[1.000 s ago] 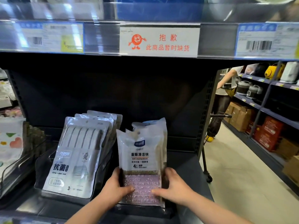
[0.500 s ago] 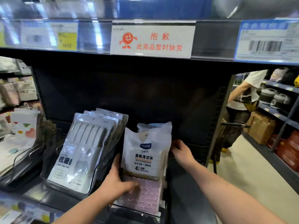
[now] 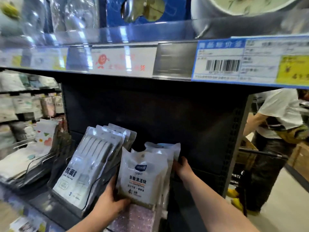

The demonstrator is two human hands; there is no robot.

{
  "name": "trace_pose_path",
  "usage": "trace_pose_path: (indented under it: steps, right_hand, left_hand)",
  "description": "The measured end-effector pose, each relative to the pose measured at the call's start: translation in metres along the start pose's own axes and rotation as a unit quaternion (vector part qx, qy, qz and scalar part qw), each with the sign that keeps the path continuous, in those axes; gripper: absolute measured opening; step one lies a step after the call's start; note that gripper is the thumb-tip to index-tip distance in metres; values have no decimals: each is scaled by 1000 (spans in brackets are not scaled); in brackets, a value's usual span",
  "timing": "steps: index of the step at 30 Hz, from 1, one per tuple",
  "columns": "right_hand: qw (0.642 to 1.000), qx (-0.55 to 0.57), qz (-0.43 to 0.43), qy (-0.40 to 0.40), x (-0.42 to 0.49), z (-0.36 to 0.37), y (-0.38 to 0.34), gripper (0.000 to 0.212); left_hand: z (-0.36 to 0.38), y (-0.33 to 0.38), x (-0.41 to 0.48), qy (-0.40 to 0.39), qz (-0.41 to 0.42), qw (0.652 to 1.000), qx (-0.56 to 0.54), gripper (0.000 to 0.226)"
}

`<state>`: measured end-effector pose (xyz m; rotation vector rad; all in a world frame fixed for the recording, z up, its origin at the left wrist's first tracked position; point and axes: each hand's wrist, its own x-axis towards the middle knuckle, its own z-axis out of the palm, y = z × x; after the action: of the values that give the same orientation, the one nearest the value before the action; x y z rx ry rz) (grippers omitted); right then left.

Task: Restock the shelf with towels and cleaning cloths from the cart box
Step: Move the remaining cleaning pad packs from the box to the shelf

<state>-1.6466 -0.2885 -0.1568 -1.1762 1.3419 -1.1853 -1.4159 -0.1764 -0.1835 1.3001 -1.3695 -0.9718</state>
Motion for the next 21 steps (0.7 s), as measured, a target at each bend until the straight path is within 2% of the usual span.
trace_pose_path:
  steps: [3,6,7,13,15,17,21]
  right_hand:
    - [1000,13,3,-15,5,-2,6,76]
    - [999,28,-3,-21,0,-4,0,38]
    - [999,40,-13,-32,-2,-6,-3,31]
    - [993,62,-53,-91,-32,-5,-15,55]
    - [990,65,-72,-100,-40,-3,-18,59]
    - [989,71,-80,-104,-45,-6,-19,57]
    - [991,19,-67,-114,-54,-16,-17,60]
  left_hand:
    - [-1,0,-5,-16,-5,1000,3,109]
    - [1,-1,-8,-18,4,1000,-4,106]
    - [1,0,-10,-21,12,1000,-7,107]
    - [-3,-11,-17,-3,-1,999,43,144]
    - [-1,-10,-18,15,-1,999,33,140]
    - [2,-7,-16,30,0,999,23,124]
    - [10,-7,-10,2,-27,999,17,127]
